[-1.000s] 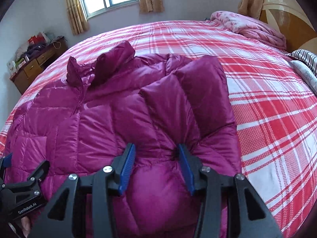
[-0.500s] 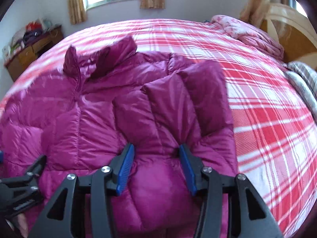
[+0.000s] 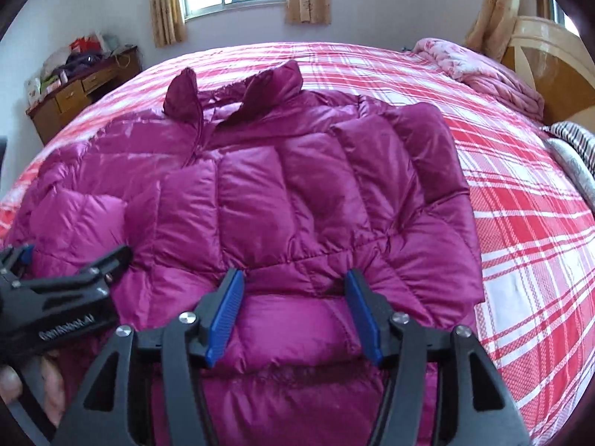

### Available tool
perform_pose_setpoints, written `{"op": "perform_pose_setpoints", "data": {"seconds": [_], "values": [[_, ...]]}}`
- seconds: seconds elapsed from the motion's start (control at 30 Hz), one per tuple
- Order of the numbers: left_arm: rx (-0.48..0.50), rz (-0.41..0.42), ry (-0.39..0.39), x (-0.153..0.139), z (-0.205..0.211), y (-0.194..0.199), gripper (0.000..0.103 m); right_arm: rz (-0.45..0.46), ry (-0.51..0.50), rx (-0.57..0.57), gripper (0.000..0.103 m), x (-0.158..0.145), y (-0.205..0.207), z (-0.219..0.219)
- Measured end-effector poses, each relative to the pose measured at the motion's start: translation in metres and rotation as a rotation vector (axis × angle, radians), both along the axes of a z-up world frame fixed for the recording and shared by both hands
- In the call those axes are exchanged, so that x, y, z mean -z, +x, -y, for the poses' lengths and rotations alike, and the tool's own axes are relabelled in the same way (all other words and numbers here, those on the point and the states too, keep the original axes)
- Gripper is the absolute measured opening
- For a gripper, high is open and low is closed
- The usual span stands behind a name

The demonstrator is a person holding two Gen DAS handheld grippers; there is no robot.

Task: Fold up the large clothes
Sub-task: 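Move the left gripper to the other sleeve and grasp its cuff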

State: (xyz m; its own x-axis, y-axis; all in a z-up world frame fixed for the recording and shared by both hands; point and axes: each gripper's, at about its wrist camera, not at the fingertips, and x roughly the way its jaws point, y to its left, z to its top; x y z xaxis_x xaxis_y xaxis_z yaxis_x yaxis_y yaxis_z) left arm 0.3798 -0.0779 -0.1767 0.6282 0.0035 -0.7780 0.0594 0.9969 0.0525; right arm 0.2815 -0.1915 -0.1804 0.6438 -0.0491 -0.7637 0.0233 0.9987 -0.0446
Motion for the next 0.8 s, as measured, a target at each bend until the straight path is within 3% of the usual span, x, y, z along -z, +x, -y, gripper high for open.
{"op": "perform_pose_setpoints", "data": {"seconds": [0.47, 0.8], "values": [[-0.001, -0.006, 0.004, 0.000, 0.002, -0.001, 0.102, 0.002, -0.108, 0.009, 0.063, 0.005, -0.003, -0.013], [0.040, -0.014, 0.012, -0.005, -0.002, -0.003, 0.102, 0.009, -0.105, 0.012, 0.065, 0.005, -0.003, -0.014]]}}
